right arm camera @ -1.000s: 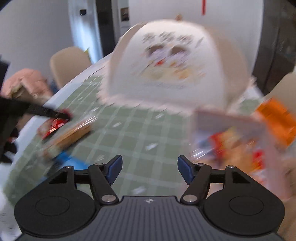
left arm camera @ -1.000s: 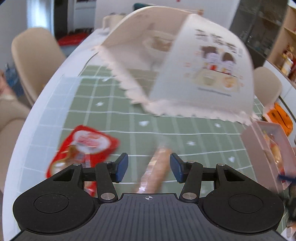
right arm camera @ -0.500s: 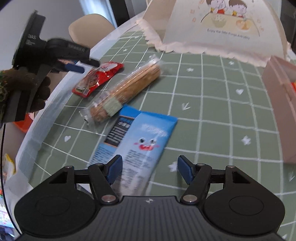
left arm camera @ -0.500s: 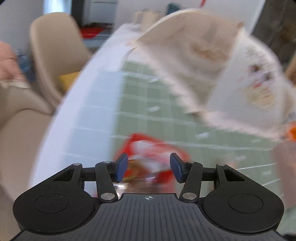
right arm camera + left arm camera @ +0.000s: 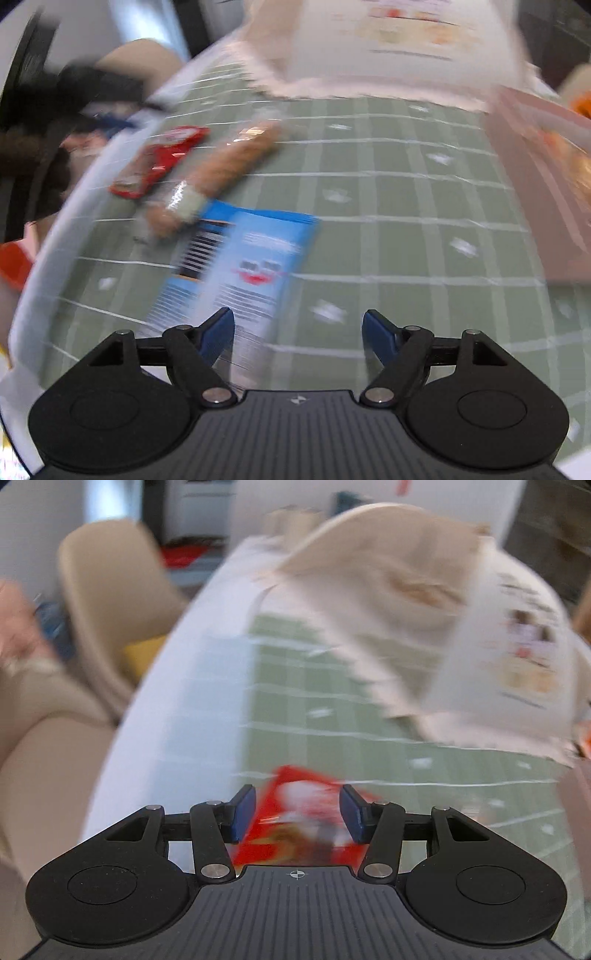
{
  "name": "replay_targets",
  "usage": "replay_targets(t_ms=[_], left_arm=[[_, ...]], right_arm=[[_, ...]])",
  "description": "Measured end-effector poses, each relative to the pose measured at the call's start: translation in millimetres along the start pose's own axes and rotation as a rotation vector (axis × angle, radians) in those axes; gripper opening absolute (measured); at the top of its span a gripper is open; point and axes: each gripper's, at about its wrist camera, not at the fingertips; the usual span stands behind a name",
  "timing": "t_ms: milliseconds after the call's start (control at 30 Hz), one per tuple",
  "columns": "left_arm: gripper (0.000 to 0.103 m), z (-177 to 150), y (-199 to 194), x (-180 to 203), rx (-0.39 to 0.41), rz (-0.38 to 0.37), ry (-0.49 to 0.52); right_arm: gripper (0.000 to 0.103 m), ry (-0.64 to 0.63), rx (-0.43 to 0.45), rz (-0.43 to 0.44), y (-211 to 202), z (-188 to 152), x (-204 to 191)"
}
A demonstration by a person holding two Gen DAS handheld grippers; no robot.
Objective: Organize snacks
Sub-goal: 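Grasp the clear packet of long bread stick with the left gripper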
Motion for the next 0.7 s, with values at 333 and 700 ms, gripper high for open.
replay_targets(t_ms=[333,700], left_arm=[[0.055,-33,5,41,-0.016,-0.076,0.260],[0.055,-128,-35,67,-0.123,-0.190,0.058]], right_arm=[[0.077,0.031,-0.011,-0.136,-23,-33,46],[0.077,-0.153,0.096,-0.008,-35,12,12]])
Point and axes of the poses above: each gripper's, at about its wrist camera, not at the fingertips, and y roughly the way its jaws point, x to its right, z to its top, and after that the axes turned 15 degrees about -x, right-handed
